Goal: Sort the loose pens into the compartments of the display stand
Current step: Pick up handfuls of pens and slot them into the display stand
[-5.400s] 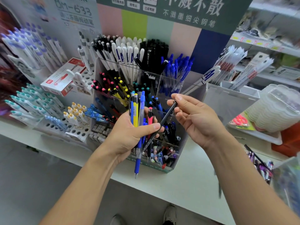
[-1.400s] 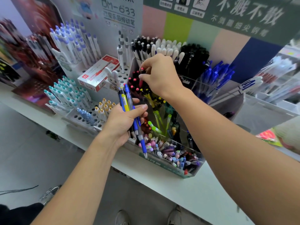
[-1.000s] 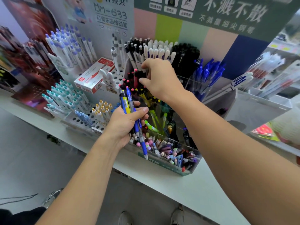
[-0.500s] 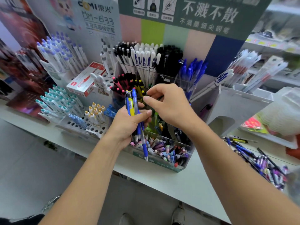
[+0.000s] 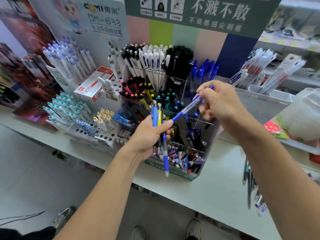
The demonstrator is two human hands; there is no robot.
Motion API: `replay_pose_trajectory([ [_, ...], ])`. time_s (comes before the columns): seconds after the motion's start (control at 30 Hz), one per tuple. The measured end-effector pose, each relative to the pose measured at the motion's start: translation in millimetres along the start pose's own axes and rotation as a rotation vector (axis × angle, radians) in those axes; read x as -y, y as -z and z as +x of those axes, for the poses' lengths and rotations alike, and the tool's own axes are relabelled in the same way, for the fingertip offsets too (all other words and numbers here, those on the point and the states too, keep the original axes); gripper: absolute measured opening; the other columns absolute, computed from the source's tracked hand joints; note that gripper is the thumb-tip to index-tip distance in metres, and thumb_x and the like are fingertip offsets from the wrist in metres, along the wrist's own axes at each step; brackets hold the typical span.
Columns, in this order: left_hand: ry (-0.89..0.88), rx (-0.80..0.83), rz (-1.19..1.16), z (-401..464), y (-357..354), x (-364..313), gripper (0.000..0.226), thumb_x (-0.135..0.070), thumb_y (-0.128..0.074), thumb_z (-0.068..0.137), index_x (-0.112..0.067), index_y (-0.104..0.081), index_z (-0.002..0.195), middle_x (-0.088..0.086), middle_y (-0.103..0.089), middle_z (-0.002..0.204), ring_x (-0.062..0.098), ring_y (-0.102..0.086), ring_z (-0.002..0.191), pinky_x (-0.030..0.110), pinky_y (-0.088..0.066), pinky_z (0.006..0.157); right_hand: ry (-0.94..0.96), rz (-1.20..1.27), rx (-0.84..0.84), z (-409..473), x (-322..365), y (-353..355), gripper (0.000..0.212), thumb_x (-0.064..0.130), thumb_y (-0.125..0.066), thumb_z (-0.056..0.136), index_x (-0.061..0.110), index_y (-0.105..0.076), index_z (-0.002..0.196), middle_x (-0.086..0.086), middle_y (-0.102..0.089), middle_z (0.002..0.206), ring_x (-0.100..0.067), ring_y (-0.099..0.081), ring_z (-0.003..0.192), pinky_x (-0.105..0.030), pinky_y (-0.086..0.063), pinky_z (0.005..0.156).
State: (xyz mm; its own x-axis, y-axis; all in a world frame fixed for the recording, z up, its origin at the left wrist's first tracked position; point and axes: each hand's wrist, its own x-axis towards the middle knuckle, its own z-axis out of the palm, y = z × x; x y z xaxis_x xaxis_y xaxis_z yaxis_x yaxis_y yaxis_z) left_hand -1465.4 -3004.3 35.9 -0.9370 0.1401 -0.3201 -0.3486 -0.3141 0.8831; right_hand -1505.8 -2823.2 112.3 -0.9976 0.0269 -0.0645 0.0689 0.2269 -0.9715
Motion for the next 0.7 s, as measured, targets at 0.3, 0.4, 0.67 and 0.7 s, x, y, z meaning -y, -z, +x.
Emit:
replay_pose_trajectory([
  [0.3,-0.045,-0.057,-0.089,16,-7,6,0.015,-0.005,-0.062,0.098,-0.013,-0.049,0.099,0.003,-0.05,0.077,0.012,-0.052,0.064,0.024,-0.049,0.059,-0.115,-0.15,0.152,-27,-28,-2,0.023,-0.002,-0.037,0.093,0.012,-0.055,0.091,-0.009,-0.052,0.064,-0.011,-0.039,0.042,-0.02,-0.027,0.037],
  [0.4,-0.063,-0.069,-0.061,14,-10,4,0.015,-0.006,-0.062,0.098,-0.012,-0.048,0.102,0.002,-0.051,0.078,0.012,-0.052,0.065,0.024,-0.05,0.06,-0.084,-0.289,0.272,-32,-31,-3,0.025,-0.001,-0.036,0.091,0.007,-0.057,0.101,-0.006,-0.061,0.069,-0.005,-0.042,0.044,-0.013,-0.03,0.04],
  [0.67,-0.074,-0.159,-0.007,11,-8,5,0.017,-0.01,-0.064,0.097,-0.013,-0.049,0.104,0.004,-0.053,0.076,0.015,-0.054,0.067,0.028,-0.05,0.063,-0.115,-0.373,0.601,-47,-35,-15,0.027,0.025,-0.062,0.1,-0.002,-0.067,0.097,-0.001,-0.051,0.059,-0.003,-0.039,0.042,-0.015,-0.034,0.044],
  [0.7,-0.073,-0.177,-0.011,12,-9,6,0.018,-0.011,-0.064,0.097,-0.013,-0.049,0.105,0.005,-0.053,0.076,0.016,-0.054,0.067,0.029,-0.05,0.064,-0.098,-0.413,0.569,-47,-38,-18,0.032,0.03,-0.066,0.097,-0.001,-0.069,0.092,-0.001,-0.05,0.058,-0.004,-0.038,0.043,-0.017,-0.034,0.045],
])
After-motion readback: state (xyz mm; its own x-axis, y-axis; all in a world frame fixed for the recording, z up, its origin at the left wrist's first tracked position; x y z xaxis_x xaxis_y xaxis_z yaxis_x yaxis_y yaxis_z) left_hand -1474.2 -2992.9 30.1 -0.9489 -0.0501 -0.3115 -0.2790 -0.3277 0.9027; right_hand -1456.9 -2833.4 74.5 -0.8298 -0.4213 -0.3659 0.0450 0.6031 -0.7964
